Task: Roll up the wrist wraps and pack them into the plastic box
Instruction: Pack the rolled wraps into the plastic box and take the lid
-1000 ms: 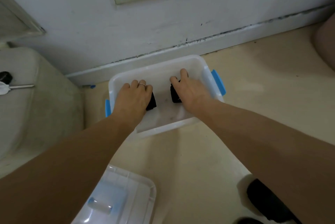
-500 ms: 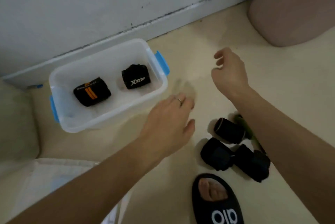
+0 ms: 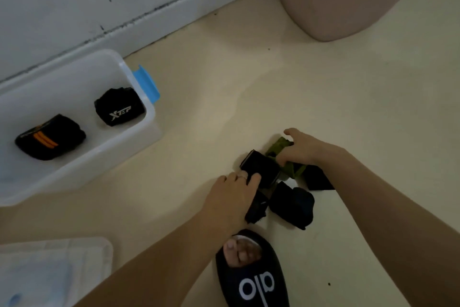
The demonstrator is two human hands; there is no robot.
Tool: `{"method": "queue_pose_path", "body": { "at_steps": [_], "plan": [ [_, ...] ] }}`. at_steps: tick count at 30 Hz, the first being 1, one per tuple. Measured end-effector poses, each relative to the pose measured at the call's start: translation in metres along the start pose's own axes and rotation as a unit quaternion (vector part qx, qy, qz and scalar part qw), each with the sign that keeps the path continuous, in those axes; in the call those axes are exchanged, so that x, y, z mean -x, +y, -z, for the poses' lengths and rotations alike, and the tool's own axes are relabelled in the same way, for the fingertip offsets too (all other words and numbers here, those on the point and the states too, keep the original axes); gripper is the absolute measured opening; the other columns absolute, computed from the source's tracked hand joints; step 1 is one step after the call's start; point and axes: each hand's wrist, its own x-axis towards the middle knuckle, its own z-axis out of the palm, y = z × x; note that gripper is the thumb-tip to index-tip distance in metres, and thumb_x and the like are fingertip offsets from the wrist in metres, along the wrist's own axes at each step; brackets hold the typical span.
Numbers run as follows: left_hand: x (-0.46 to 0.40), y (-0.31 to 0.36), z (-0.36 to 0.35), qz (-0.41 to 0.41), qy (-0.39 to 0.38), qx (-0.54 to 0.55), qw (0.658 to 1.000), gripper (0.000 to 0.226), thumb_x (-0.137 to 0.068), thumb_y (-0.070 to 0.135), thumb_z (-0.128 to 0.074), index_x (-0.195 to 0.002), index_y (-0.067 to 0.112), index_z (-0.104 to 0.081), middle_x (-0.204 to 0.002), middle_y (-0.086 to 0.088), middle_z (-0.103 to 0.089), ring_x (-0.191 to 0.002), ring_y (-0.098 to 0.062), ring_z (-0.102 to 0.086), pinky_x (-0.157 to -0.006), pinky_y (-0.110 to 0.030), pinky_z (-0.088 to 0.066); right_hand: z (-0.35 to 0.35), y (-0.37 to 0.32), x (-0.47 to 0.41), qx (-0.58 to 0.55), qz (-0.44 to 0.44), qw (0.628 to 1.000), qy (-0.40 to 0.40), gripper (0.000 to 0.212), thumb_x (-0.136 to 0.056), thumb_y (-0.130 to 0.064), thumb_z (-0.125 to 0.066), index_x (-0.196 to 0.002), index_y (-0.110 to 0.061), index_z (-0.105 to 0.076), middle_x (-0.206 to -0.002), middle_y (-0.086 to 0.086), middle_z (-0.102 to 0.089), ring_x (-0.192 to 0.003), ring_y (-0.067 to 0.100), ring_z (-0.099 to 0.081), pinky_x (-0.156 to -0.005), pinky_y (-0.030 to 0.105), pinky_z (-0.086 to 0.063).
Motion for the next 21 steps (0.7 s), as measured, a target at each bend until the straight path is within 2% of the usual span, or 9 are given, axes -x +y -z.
{"method": "queue_pose_path", "body": {
  "at_steps": [2,5,7,9,11,14,18,19,21],
  "plan": [
    [-0.001,-0.003,-0.005,-0.022,-0.011,-0.015,1.000,0.081,-0.092,0.038,-0.069,-0.153,0.017,-0.020,-0.137,-0.013,-0.051,-0.121,-0.031,-0.048,-0.096,-0.038,-0.039,-0.005,0.002,-0.003,0.046,-0.001,0.999,0.002,0.101,-0.078,-0.017,-0.080,-0.160,-0.020,-0.021,-0.136,0.013,-0.049,-0.110,0.032,-0.056,-0.088,0.041,-0.056],
    [0.002,-0.010,-0.004,-0.037,-0.008,0.003,0.999,0.078,-0.093,0.040,-0.067,-0.153,0.018,-0.023,-0.137,-0.012,-0.051,-0.120,-0.030,-0.048,-0.091,-0.039,-0.043,-0.008,0.003,-0.005,0.070,-0.012,0.996,0.048,0.070,-0.076,-0.017,-0.080,-0.136,-0.009,-0.043,-0.112,0.010,-0.055,-0.098,0.029,-0.059,-0.079,0.042,-0.058],
    [0.008,-0.020,0.005,-0.021,0.019,0.056,0.998,0.075,-0.090,0.043,-0.068,-0.149,0.022,-0.027,-0.132,-0.008,-0.051,-0.114,-0.028,-0.050,-0.082,-0.038,-0.047,0.000,-0.003,-0.001,0.065,-0.029,0.995,0.077,0.054,-0.078,-0.020,-0.079,-0.121,-0.007,-0.048,-0.104,0.010,-0.054,-0.091,0.026,-0.056,-0.067,0.036,-0.051],
    [0.019,-0.037,0.026,0.003,0.057,0.116,0.992,0.066,-0.086,0.050,-0.068,-0.138,0.028,-0.034,-0.117,-0.001,-0.052,-0.104,-0.024,-0.054,-0.072,-0.035,-0.047,0.016,-0.017,0.007,0.063,-0.024,0.990,0.123,0.050,-0.078,-0.021,-0.079,-0.116,-0.006,-0.049,-0.097,0.008,-0.052,-0.085,0.024,-0.053,-0.060,0.032,-0.042],
    [0.039,-0.057,0.056,0.026,0.106,0.136,0.985,0.056,-0.082,0.057,-0.069,-0.118,0.030,-0.036,-0.103,0.004,-0.051,-0.092,-0.020,-0.056,-0.065,-0.033,-0.045,0.031,-0.043,0.020,0.055,0.027,0.980,0.189,0.055,-0.076,-0.021,-0.082,-0.118,-0.005,-0.050,-0.100,0.009,-0.056,-0.087,0.026,-0.054,-0.063,0.033,-0.043],
    [0.085,-0.095,0.106,0.070,0.195,0.149,0.967,0.057,-0.077,0.062,-0.071,-0.109,0.029,-0.037,-0.093,0.008,-0.056,-0.081,-0.016,-0.058,-0.063,-0.037,-0.050,0.039,-0.102,0.048,-0.014,0.151,0.951,0.268,0.068,-0.071,-0.016,-0.085,-0.128,-0.008,-0.051,-0.115,0.010,-0.058,-0.097,0.026,-0.054,-0.072,0.034,-0.044],
    [0.149,-0.165,0.144,0.188,0.282,0.222,0.914,0.061,-0.071,0.062,-0.076,-0.108,0.030,-0.039,-0.083,0.011,-0.060,-0.075,-0.007,-0.059,-0.060,-0.034,-0.046,0.015,-0.197,0.081,-0.108,0.315,0.902,0.273,0.071,-0.066,-0.012,-0.086,-0.130,-0.014,-0.055,-0.114,0.001,-0.060,-0.099,0.019,-0.058,-0.073,0.029,-0.045],
    [0.160,-0.185,0.144,0.222,0.285,0.220,0.906,0.063,-0.070,0.060,-0.078,-0.109,0.029,-0.039,-0.082,0.010,-0.060,-0.075,-0.011,-0.059,-0.061,-0.036,-0.046,0.005,-0.219,0.084,-0.094,0.351,0.892,0.269,0.069,-0.065,-0.012,-0.085,-0.128,-0.015,-0.057,-0.116,0.003,-0.061,-0.099,0.020,-0.060,-0.071,0.028,-0.045],
    [0.175,-0.223,0.132,0.280,0.242,0.208,0.906,0.065,-0.073,0.057,-0.080,-0.111,0.025,-0.038,-0.086,0.003,-0.062,-0.077,-0.024,-0.060,-0.066,-0.041,-0.049,-0.023,-0.258,0.084,-0.033,0.403,0.883,0.239,0.064,-0.067,-0.011,-0.081,-0.128,-0.016,-0.058,-0.120,0.006,-0.059,-0.099,0.022,-0.059,-0.068,0.025,-0.042]
  ]
}}
